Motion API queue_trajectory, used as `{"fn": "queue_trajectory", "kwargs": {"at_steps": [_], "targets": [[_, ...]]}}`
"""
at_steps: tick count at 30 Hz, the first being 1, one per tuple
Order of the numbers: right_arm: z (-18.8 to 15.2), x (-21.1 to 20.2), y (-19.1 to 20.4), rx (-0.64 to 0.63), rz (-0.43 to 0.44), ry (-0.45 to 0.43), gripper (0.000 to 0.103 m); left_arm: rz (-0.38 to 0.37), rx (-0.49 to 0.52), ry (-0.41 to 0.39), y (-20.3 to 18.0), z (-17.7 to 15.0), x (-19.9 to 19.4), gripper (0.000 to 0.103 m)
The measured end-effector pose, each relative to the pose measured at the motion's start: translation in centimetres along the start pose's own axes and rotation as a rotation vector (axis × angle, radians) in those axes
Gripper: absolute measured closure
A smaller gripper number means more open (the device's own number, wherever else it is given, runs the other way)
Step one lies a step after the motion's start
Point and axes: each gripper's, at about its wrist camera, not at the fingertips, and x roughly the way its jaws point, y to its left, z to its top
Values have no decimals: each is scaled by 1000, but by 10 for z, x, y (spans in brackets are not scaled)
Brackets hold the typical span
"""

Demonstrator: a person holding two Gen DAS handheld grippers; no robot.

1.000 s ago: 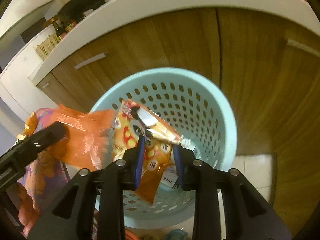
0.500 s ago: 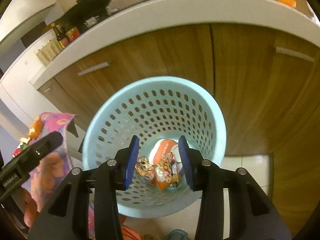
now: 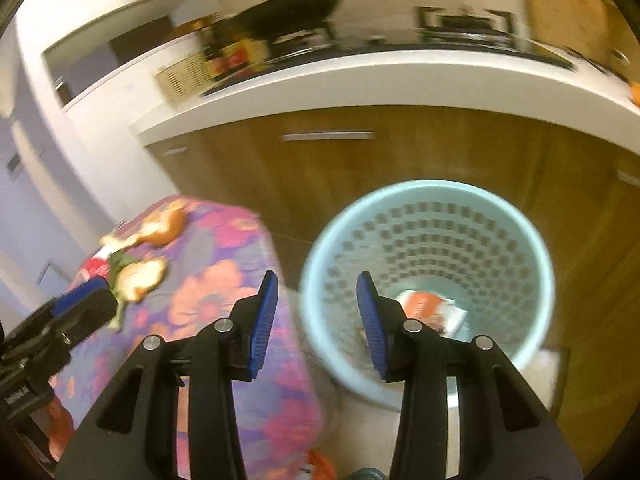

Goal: Collect trash
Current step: 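Move both grippers to the table and grasp the red-and-white paper cup with the left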

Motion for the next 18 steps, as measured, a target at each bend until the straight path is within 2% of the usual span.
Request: {"fn": "queue_trajectory", "kwargs": {"at_steps": [4,10,14,18], "targets": [[-2,12,54,-92,46,19,65,90,-52,-50,47,-3,-37,40],[-6,30,116,-209,92,34,65,172,-167,-90,116,-2,-69,33],[-4,44,144,-256,111,48,65,184,-248,-99,161,5,-78,32],[-3,62,161,-282,123,76,65,153,-308,-47,201,14,-65,32]]}}
